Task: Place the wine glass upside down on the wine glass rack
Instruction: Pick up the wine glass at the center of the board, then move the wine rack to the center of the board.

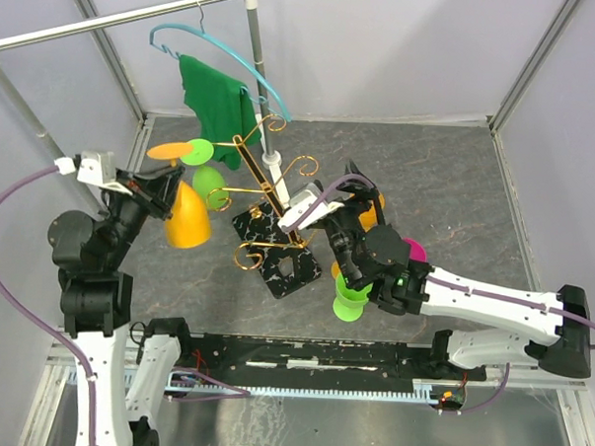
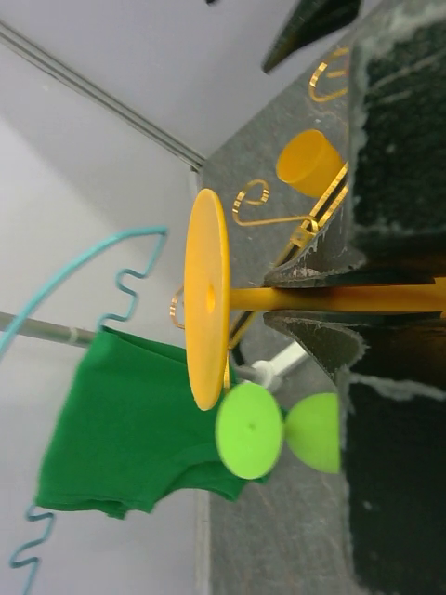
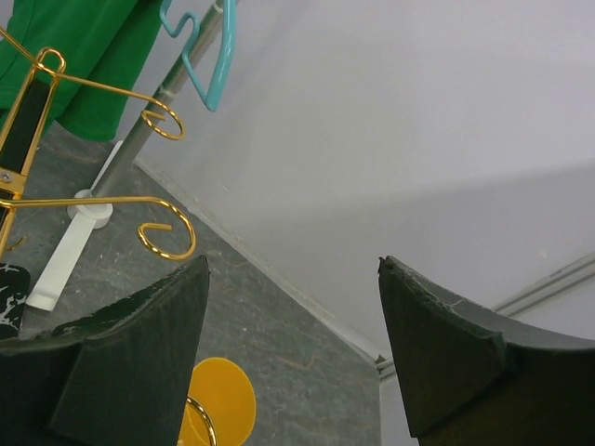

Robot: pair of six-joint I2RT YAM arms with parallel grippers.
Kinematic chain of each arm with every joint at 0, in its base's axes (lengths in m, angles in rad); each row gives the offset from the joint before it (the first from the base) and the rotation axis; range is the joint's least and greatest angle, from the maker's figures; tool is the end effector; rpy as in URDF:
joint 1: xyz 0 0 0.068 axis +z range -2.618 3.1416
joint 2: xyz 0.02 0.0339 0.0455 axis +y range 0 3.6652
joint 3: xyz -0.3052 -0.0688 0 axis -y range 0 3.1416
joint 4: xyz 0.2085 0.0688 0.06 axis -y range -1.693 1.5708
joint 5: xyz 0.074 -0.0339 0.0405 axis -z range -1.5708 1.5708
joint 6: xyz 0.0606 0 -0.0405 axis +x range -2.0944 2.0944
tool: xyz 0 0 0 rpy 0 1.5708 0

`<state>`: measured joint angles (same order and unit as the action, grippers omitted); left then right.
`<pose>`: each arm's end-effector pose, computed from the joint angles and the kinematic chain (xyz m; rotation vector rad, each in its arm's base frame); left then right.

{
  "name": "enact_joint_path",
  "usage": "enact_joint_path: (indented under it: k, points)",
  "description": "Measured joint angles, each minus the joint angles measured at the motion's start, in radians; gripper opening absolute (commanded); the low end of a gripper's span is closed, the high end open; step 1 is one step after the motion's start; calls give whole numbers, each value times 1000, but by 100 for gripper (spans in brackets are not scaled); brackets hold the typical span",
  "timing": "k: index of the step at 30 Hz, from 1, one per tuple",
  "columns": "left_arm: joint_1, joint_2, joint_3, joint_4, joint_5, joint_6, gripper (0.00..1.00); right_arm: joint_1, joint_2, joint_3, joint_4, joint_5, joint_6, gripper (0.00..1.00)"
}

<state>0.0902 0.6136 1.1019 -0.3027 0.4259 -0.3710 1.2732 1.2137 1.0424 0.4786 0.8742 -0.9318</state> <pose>0.0555 -0.0201 0.4639 0.0346 1.4220 -0.5268 0.1138 0.2126 0.4572 -0.7030 1.1881 -0.2657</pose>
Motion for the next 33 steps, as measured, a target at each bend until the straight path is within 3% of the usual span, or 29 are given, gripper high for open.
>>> enact_joint_path:
  k: [10, 16, 22, 33]
  points:
    - [0, -223, -320, 61, 42, 53, 3, -2, -61, 2, -205, 55, 188, 100]
    - [0, -338, -460, 125, 82, 62, 3, -2, -69, 3, -328, 64, 306, 100]
    - [0, -479, -587, 209, 126, 61, 3, -4, -78, 3, -341, 70, 335, 100]
    - [0, -492, -615, 280, 153, 47, 3, -8, -81, -2, -341, 69, 346, 100]
